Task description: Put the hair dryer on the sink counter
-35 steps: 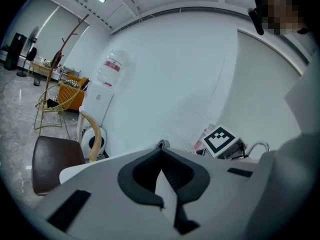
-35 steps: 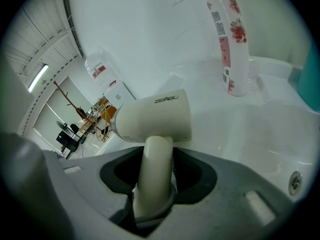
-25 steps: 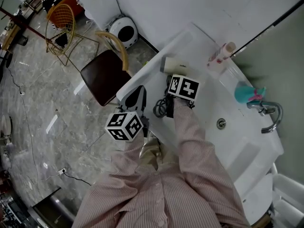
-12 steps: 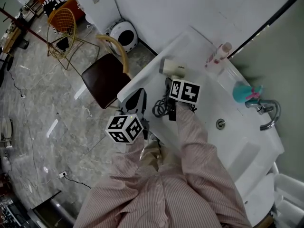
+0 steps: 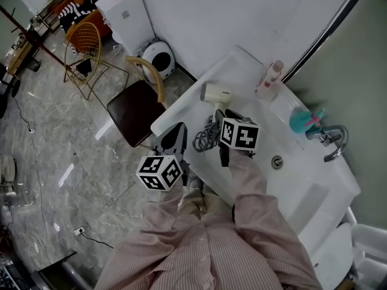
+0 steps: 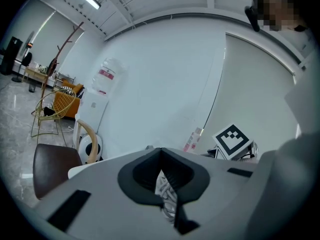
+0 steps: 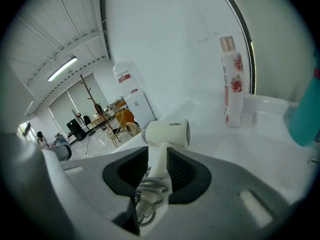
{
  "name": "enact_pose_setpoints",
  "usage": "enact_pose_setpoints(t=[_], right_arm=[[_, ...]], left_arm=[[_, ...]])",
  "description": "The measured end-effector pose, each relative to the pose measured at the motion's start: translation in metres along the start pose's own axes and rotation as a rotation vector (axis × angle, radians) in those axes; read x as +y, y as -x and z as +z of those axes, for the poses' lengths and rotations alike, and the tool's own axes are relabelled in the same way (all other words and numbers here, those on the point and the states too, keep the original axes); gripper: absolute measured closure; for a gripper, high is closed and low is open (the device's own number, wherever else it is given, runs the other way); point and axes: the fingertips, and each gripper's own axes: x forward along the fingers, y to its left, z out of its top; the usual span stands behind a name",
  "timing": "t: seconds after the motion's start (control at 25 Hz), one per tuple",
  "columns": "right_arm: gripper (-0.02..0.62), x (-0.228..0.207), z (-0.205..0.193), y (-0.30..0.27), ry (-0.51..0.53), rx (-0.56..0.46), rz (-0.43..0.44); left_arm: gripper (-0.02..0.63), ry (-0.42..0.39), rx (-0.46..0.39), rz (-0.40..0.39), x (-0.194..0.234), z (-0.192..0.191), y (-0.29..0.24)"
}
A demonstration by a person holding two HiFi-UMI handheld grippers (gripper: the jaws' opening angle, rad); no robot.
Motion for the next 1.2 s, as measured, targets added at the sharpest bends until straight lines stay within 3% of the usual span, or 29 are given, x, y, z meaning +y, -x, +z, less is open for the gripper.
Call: enact_pose_setpoints(t=[0.2, 0.32, 0.84, 1.2], right_arm=[[0.566, 0.015, 0.001, 0.027, 0.045, -0.059, 0.053], [0.588, 0.022, 0.004, 0.045, 0.052, -0.099, 0.089], [0.589, 0.052, 0.016, 0.117, 0.055, -0.291, 0.298], [0.589, 0.063, 0.036, 0.156, 0.052, -0.443, 0.346]], left_arm=[[0.609, -0.033, -0.014, -0.027, -0.015, 0.006, 0.019], [0.607, -0.059, -0.02, -0.045, -0.023, 0.007, 0.03], [0.607, -0.147, -0.064, -0.095, -0.042, 0.025, 0.066], [0.608, -0.196, -0.119, -0.102, -0.05, 0.044, 0.08]])
